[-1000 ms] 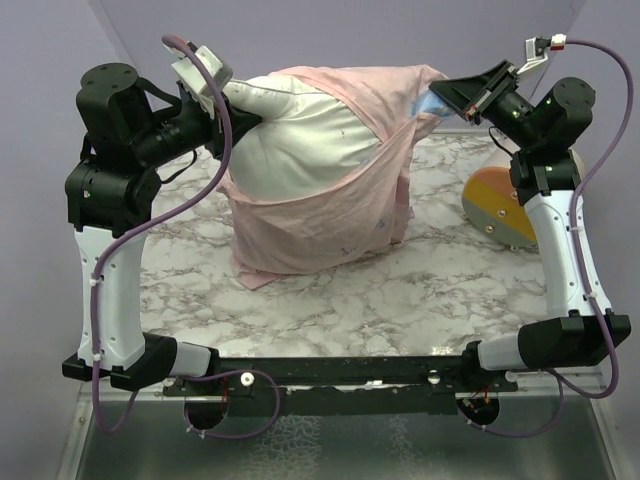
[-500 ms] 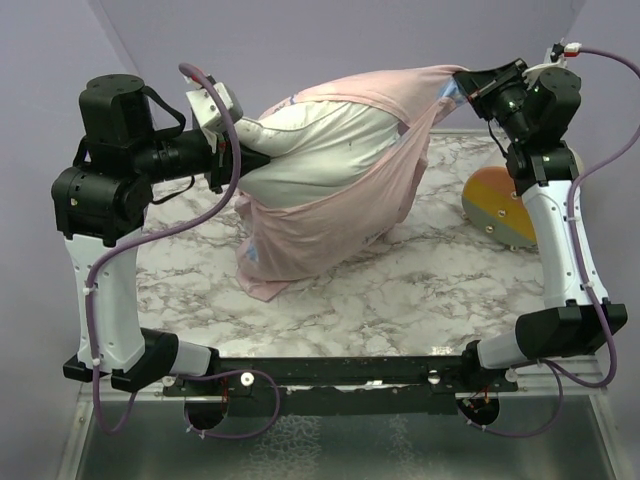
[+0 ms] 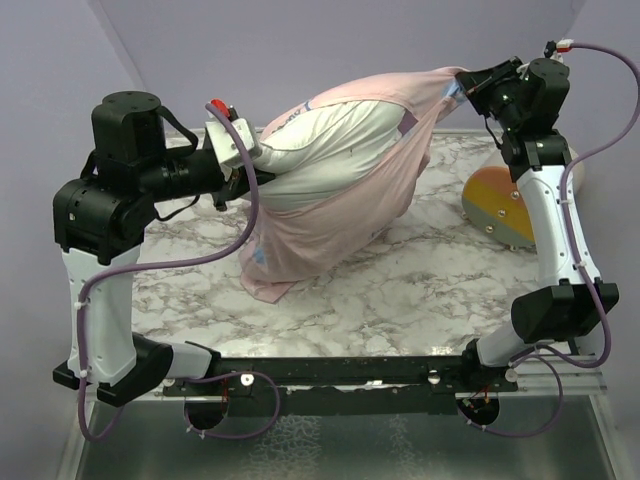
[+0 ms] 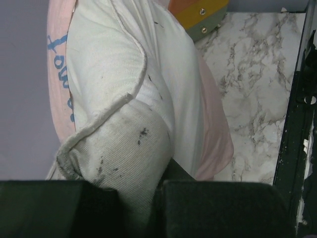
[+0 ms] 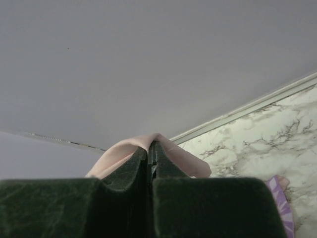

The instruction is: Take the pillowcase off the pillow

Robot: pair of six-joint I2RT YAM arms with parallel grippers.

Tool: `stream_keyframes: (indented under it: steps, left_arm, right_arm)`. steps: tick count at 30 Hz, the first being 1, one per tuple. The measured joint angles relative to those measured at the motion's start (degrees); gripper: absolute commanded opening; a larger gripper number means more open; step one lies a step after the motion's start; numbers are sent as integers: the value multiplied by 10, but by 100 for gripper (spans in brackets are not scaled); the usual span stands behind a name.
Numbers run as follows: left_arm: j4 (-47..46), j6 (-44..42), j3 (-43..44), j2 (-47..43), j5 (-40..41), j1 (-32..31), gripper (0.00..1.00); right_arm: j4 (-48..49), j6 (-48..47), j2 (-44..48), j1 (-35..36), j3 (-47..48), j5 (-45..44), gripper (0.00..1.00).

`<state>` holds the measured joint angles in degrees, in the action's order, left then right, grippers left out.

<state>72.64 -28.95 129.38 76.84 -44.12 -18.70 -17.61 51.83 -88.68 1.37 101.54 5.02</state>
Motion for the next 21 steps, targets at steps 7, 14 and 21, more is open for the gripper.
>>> stream_keyframes:
  steps: [7, 14, 21]
  left_arm:
    - [7, -28, 39, -1, 58, -15, 0]
    - [-32, -27, -3, -38, 102, -22, 0]
    - [-57, -6, -32, -101, 128, -19, 0]
  right_arm:
    - [-14, -33, -7, 0, -23, -25, 1]
    - [-12, -61, -8, 0, -81, -49, 1]
    - [-32, -106, -47, -49, -130, -150, 5]
